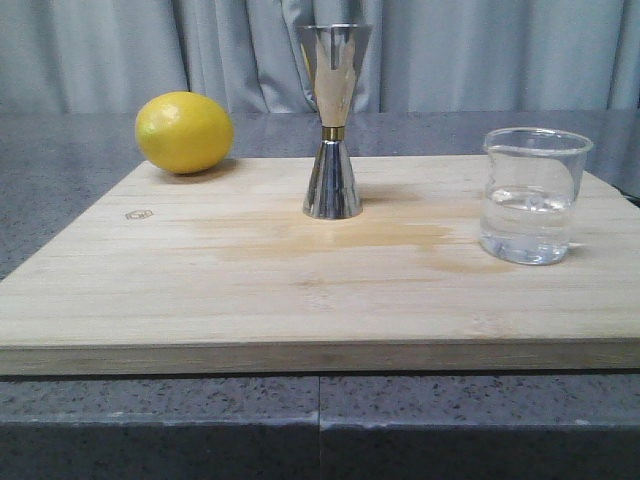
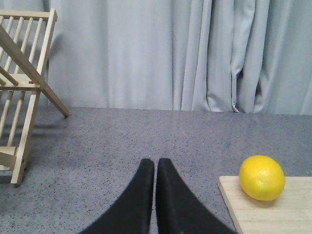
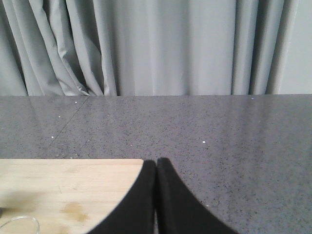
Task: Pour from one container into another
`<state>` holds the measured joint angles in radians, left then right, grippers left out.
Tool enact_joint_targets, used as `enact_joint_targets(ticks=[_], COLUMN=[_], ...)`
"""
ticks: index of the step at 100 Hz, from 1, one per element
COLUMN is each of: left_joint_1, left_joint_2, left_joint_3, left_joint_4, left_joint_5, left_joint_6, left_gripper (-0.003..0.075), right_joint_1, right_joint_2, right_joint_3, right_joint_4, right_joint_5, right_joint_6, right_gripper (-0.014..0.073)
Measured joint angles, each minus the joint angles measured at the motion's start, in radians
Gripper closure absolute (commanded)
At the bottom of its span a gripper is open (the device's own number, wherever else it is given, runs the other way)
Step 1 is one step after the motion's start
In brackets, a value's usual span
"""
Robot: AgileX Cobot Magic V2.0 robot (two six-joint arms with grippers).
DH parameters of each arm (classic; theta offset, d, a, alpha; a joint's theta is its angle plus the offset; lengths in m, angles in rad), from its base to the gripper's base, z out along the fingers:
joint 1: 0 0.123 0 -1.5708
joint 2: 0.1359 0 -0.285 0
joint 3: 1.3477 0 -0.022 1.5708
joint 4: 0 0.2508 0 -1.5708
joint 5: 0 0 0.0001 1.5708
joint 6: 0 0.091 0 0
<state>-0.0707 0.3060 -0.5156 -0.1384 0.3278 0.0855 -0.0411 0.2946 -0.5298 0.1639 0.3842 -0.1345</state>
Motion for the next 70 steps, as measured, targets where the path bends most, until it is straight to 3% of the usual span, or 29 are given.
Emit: enact_joint_targets(ticks=[70], left_joint_1=[0.0], left_joint_2=[0.073], left_joint_3=[-0.046], left_joint_4=[-0.006], left_joint_5=[0.012], left_joint_6=[0.0], left_gripper=[0.0739], right_joint_1=[0.0], right_joint_2=[0.088], right_joint_3=[-0.04], right_joint_4=[-0.002], right_joint_5=[-0.004], right_joint_6=[0.0], right_gripper=[0.0665])
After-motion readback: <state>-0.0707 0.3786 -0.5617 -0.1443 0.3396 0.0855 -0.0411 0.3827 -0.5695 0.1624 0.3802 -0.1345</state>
